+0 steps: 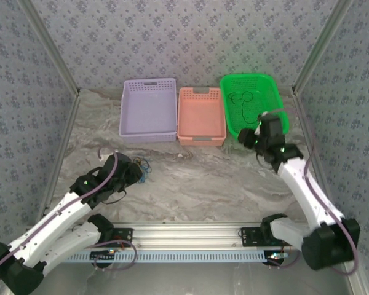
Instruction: Untangle the cables
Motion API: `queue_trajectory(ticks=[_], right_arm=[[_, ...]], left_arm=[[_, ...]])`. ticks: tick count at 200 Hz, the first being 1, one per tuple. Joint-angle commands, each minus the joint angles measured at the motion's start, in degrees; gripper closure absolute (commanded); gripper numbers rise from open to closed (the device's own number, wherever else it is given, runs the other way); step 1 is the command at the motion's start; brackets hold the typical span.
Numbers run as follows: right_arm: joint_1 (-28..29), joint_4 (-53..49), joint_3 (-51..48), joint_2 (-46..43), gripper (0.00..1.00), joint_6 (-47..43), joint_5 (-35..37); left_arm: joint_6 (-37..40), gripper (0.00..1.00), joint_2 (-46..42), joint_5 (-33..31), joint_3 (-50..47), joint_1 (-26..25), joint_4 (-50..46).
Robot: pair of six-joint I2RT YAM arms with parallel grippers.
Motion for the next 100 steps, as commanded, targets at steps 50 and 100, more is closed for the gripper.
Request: queue_trajectory(ticks=[50,100], right_arm=[[-7.53,-13.64,28.31,35.24,0.67,-8.03,0.78],[-6.93,-18.78,31.14,41.52,0.68,-8.79,3.13]], left_arm=[[2.42,0.51,-1.71,-1.40,3.50,0.43,-3.68],[3.09,0.51,-3.83,-2.32,4.57,0.63,-5.43]])
